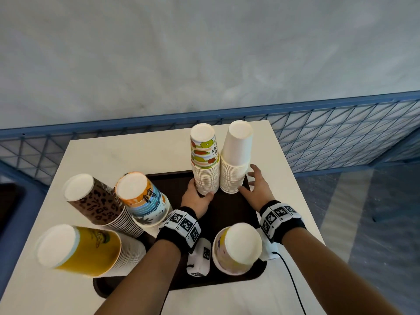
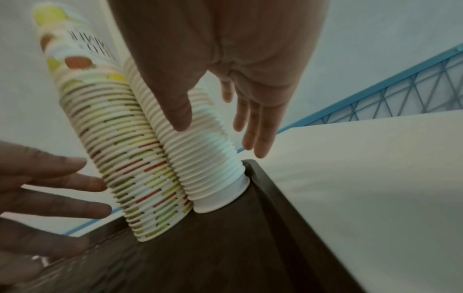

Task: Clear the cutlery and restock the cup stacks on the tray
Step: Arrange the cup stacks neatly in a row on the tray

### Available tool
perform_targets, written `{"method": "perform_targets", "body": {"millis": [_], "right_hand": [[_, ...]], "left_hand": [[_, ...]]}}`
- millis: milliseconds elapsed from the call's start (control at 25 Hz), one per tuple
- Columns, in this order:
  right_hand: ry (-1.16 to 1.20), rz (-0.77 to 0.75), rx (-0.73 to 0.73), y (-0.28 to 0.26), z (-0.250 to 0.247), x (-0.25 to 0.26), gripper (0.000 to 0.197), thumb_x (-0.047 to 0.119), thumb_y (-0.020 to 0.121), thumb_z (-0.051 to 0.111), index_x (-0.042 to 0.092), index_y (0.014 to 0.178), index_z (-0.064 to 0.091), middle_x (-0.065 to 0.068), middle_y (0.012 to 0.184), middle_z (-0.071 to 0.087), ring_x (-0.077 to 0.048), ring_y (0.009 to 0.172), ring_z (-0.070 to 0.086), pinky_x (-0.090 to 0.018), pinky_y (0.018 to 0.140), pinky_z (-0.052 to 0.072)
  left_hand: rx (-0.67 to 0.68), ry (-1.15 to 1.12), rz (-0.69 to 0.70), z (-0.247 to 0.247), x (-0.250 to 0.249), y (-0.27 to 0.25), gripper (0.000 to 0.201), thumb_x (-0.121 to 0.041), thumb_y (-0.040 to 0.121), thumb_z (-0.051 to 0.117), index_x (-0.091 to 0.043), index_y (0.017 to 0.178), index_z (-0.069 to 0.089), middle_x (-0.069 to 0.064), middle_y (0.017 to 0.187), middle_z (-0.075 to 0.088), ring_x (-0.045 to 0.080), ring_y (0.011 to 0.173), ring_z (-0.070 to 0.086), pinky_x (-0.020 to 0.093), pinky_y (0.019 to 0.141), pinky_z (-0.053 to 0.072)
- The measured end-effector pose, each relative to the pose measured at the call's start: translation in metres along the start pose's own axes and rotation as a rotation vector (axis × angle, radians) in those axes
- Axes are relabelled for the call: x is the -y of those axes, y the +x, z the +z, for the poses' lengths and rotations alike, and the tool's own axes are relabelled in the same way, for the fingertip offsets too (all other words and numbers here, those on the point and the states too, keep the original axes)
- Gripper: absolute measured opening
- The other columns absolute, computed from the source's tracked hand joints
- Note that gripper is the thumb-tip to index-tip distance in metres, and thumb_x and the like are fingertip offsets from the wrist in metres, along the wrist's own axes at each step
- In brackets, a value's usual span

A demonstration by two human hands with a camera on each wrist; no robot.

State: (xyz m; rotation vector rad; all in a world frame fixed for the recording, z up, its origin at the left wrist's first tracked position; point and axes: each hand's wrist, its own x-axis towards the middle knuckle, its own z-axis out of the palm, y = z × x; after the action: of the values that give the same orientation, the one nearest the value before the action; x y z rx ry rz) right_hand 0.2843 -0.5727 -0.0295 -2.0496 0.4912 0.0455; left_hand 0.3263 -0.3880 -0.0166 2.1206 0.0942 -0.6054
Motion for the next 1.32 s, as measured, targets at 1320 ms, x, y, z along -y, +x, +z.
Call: {"method": "perform_targets", "body": {"millis": [1320], "right_hand": [[0.159,0.044,-0.16,-0.121,0.028,0.004,0.078,0.014,0.056,0.085,0.016,0.123,0.045,-0.008,0.118,0.063,-0.027,0.11,0.058,-0.031,0.093,0.046]], "left_hand": [[-0.372,-0.18,0.354,-0.044,-0.052,-0.118,0.066,-0.02,0.07,0.078,-0.018,0.125,0.042,0.006,0.113,0.06,0.021,0.101,0.059,0.025,0.086,0.048]]}}
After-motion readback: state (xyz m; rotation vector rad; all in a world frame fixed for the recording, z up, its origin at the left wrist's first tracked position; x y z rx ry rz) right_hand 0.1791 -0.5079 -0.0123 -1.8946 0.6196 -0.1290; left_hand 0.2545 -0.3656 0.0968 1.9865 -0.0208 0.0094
